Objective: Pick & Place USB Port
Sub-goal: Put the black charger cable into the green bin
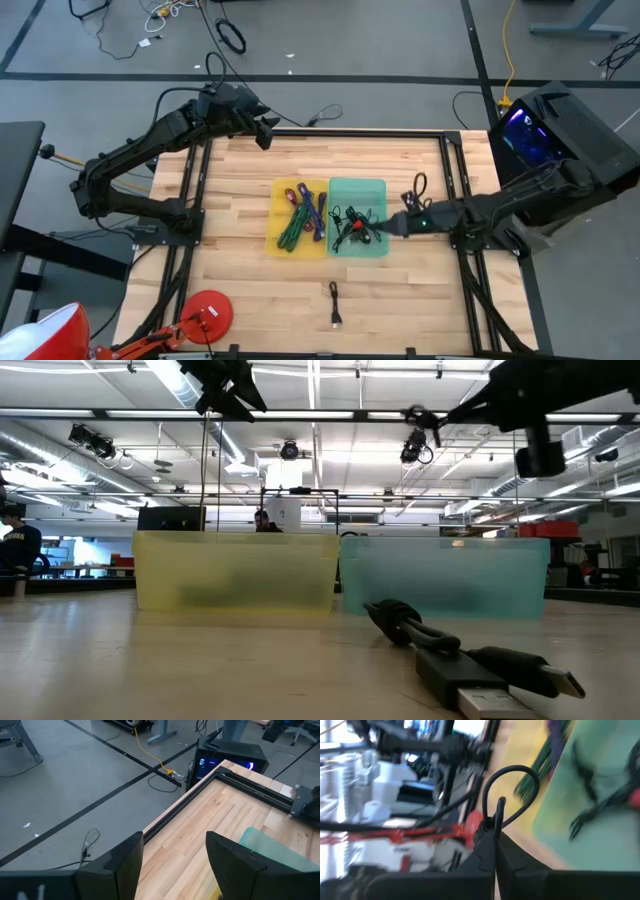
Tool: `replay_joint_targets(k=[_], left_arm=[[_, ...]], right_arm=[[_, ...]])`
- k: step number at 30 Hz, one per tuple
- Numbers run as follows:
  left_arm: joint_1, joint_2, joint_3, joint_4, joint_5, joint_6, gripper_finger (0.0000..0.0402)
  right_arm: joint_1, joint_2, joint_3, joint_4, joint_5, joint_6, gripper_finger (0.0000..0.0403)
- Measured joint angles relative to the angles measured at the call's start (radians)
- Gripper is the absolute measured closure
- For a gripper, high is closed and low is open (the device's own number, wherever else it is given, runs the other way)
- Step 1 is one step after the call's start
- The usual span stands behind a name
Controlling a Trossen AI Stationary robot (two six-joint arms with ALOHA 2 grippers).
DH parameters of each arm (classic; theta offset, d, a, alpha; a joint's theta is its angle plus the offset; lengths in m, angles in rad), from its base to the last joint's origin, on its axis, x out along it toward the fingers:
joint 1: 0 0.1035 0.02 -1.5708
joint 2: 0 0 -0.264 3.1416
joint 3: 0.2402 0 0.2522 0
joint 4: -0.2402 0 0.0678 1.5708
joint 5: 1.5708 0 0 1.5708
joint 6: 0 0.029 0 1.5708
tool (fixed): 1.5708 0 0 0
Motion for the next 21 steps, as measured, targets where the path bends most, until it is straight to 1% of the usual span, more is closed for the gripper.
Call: replay_joint_targets(k=[5,7,9,12,18,21], left_arm=[[0.0,0.0,0.0,0.0,0.0,0.0,0.0181],[0.0,0.0,0.0,0.0,0.0,0.0,0.0181],[0.0,0.0,0.0,0.0,0.0,0.0,0.0181],[0.0,0.0,0.0,0.0,0.0,0.0,0.0181],[0.0,0.0,0.0,0.0,0.0,0.0,0.0181],[0.0,0.0,0.0,0.0,0.0,-0.007,0.0181]], right_arm=[[-0.142,-0.002,0.067,-0.061,-0.035,-0.143,0.0403],[-0.193,0.002,0.117,-0.162,-0.071,-0.208,0.0403],[-0.243,0.007,0.164,-0.313,-0.124,-0.256,0.0403],[-0.303,0.016,0.217,-0.484,-0.179,-0.302,0.0403],[-0.397,0.022,0.255,-0.509,-0.2,-0.389,0.0403],[-0.429,0.051,0.257,-0.524,-0.254,-0.398,0.0403]])
